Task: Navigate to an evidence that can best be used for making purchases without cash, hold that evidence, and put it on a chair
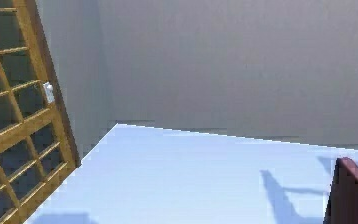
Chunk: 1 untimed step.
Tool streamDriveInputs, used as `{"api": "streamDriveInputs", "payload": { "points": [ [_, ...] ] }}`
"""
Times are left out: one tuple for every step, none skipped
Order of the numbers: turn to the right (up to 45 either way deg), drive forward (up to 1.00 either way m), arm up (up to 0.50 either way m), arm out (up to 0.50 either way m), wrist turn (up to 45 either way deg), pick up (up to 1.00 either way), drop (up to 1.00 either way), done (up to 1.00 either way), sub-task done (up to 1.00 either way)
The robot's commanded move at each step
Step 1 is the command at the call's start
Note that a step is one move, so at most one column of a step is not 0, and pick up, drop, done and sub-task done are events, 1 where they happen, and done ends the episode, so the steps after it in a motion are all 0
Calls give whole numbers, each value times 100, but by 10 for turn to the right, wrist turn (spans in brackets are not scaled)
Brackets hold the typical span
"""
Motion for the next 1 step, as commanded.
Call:
{"api": "streamDriveInputs", "payload": {
  "points": [
    [-450, 0, 0, 0, 0, 0, 0, 0, 0]
  ]
}}
